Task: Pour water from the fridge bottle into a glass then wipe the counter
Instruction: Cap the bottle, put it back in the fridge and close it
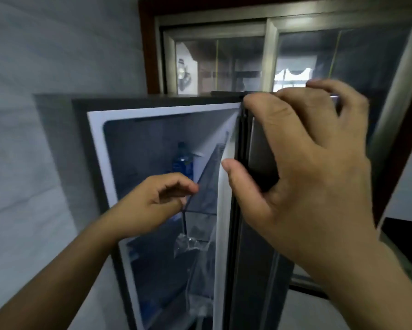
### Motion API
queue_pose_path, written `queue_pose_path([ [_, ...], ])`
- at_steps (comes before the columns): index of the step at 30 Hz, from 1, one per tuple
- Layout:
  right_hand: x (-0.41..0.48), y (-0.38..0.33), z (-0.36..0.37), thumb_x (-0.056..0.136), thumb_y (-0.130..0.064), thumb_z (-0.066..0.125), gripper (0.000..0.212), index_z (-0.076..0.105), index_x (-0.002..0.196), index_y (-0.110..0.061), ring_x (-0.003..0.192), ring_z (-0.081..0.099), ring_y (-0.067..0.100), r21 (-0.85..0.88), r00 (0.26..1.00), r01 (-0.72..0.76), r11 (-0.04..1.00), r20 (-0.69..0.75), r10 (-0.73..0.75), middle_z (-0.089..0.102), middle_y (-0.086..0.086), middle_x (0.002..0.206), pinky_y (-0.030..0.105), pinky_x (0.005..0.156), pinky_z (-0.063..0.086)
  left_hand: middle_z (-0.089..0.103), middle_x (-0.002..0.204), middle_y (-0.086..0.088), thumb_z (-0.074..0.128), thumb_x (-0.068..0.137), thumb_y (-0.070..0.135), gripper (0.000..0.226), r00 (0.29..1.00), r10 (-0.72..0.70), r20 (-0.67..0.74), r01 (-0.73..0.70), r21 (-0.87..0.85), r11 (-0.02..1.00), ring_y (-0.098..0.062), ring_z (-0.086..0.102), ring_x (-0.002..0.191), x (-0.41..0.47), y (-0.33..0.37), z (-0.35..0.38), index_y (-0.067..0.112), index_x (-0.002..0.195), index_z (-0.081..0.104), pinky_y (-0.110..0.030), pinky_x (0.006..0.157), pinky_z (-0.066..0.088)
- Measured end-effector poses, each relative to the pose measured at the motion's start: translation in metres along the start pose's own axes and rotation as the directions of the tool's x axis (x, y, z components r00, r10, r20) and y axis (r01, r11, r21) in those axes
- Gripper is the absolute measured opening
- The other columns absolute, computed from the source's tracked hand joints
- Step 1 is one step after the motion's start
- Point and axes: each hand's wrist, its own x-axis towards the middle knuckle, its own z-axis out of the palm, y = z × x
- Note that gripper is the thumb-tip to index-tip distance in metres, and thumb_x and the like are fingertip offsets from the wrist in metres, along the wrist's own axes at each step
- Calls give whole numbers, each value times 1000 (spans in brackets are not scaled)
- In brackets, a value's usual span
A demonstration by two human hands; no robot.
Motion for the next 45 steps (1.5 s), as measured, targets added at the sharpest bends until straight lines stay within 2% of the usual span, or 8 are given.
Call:
queue_pose_path([
  [6,33,-85,77,79,-38,67,69,49,139,-10,134,33,45,-285,996,-69,956,35,82,52,14,135,53,110,31,73,107,-9,68,91,18,20,972,25,-233,-64,-159,985,-24,70,104,-61,-7,-58,7,108,68,-31,92,57],
  [13,62,-131,156,82,-35,65,69,47,143,-8,140,30,51,-295,997,-49,954,50,67,49,15,143,61,113,30,49,136,18,71,83,49,57,867,128,-482,-6,247,969,11,41,129,-90,-30,-91,35,133,46,-4,104,31],
  [18,74,-142,208,88,-44,62,59,57,136,-9,143,22,53,-135,997,45,990,62,-37,52,14,144,67,113,24,-4,169,6,69,74,67,115,886,-74,-458,158,149,976,-7,-5,154,-71,-74,-100,27,160,3,-43,126,15],
  [25,70,-132,226,83,-32,68,42,70,118,-8,143,18,54,12,995,66,998,-70,-65,55,15,141,70,110,23,-23,166,8,54,68,88,127,907,-67,-416,113,87,990,-2,-27,149,-63,-104,-94,29,159,-10,-42,126,1],
  [34,28,-135,221,89,-27,69,59,53,142,-5,145,2,62,40,991,84,996,98,-88,31,25,158,72,114,11,-18,167,-1,45,82,70,104,878,-41,-477,94,89,992,-12,-18,153,-67,-112,-73,24,158,-10,-44,127,3],
  [38,-11,-134,202,91,-23,66,55,54,139,2,148,14,52,106,966,101,989,228,-123,35,25,156,60,123,9,-6,169,-2,41,90,61,93,876,-137,-462,154,0,988,-2,-11,152,-95,-97,-38,16,161,2,-33,126,8],
  [41,-48,-131,173,90,-18,66,47,57,133,0,142,38,37,192,939,-28,981,341,-40,45,22,148,46,117,36,10,166,-1,61,90,32,79,843,-158,-514,153,-54,987,4,9,146,-123,-66,-9,16,156,21,-16,117,17],
  [45,-109,-104,124,95,-24,56,31,62,119,-5,107,59,22,171,868,-226,959,482,119,60,9,116,39,89,52,36,147,5,75,85,22,65,848,-19,-529,47,39,998,-8,32,142,-143,-32,34,21,142,43,-37,112,39],
])
